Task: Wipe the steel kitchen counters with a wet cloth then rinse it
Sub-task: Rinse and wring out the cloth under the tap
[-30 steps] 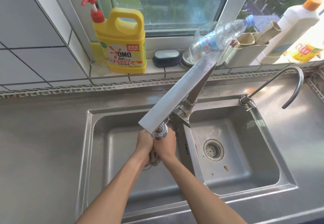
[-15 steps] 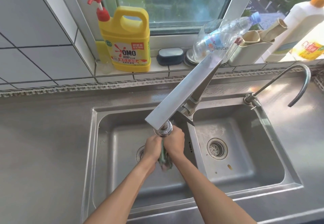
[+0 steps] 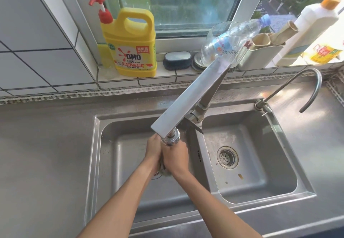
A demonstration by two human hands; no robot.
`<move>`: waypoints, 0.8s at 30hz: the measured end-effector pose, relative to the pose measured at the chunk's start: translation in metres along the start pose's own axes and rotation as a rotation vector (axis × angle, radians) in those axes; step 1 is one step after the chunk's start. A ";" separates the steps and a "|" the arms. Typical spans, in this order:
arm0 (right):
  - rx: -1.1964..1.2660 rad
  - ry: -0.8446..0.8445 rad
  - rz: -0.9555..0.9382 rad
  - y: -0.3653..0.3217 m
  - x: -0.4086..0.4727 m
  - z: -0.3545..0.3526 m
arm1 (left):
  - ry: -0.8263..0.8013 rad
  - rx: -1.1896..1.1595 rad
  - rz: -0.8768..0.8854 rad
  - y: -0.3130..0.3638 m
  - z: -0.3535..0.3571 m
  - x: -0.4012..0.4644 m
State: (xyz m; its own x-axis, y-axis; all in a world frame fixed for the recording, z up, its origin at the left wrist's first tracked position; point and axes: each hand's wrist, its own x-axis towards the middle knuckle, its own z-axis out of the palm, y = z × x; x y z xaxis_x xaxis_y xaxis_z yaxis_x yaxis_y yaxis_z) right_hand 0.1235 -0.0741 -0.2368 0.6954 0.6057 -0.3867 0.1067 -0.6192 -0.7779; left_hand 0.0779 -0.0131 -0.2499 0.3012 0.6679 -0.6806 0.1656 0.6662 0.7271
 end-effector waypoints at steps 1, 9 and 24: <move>0.000 -0.011 -0.015 0.001 -0.001 0.000 | -0.013 0.000 -0.007 0.000 -0.002 -0.001; -0.075 0.045 -0.021 0.000 0.012 -0.006 | -0.035 0.011 0.011 -0.007 0.000 -0.005; -0.088 -0.003 -0.068 0.002 0.008 -0.005 | -0.064 -0.030 0.018 -0.007 0.000 0.000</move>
State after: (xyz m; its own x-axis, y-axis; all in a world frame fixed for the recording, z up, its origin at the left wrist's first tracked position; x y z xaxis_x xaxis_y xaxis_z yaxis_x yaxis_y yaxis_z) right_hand 0.1330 -0.0729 -0.2391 0.6823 0.6493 -0.3361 0.2159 -0.6181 -0.7559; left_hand 0.0770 -0.0178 -0.2556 0.3632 0.6582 -0.6594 0.1316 0.6644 0.7357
